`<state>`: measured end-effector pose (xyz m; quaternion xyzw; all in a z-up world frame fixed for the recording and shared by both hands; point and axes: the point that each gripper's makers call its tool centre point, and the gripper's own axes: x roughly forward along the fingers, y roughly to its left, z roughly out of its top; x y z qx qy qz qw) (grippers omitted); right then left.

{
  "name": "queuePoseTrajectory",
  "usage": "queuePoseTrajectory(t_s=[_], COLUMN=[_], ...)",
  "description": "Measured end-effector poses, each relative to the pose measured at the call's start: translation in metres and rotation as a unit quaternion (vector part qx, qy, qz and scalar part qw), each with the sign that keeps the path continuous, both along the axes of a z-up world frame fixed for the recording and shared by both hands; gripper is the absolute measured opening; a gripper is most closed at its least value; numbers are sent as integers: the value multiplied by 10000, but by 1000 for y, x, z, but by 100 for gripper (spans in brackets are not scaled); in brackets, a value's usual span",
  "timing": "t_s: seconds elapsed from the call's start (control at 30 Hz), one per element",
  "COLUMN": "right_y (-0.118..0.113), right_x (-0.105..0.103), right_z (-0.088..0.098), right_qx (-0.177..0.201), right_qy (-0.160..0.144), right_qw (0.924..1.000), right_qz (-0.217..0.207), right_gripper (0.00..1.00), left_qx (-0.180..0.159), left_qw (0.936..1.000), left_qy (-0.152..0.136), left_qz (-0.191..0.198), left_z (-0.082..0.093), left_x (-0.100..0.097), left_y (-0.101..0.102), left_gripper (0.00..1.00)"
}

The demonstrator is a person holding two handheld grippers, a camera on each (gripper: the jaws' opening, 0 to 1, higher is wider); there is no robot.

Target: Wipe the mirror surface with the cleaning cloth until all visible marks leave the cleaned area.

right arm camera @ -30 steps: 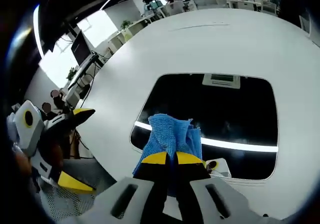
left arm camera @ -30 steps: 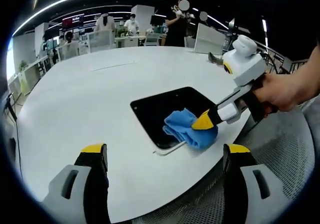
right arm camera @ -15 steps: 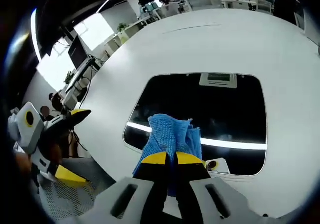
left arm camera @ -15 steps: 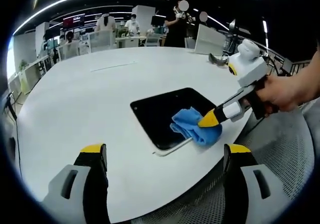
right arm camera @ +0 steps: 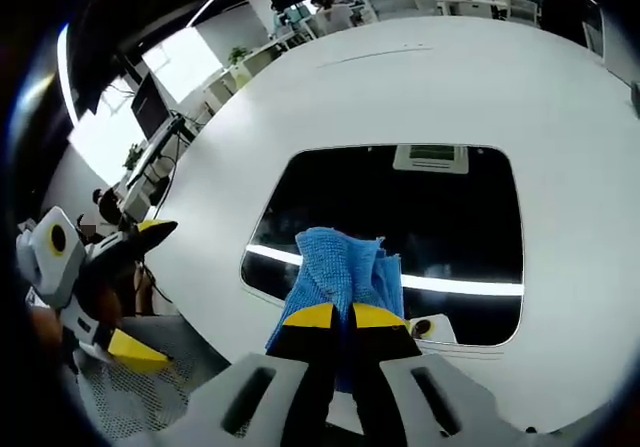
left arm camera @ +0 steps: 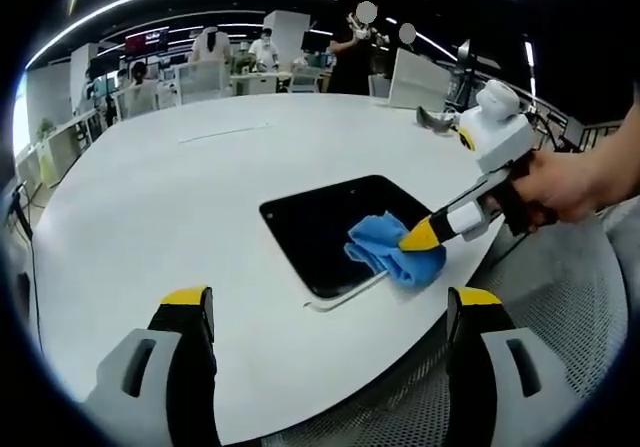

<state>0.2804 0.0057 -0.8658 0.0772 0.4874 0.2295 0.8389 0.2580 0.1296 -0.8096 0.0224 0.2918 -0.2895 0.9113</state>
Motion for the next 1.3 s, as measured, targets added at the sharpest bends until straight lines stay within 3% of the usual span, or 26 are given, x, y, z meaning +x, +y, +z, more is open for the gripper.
queuePoseTrajectory(t_s=[1.3], right_y=[-3], right_x=[68], right_z=[-1], right_qx=[-232], right_qy=[-80], right_qw=[9994], right_qz=[-251], right_gripper=[0], left_qx=[-110], left_qw=[9999], left_qy=[3], left_qz=[-17], left_z=[2], left_x=[0], left_y=[-2], left_gripper=[96])
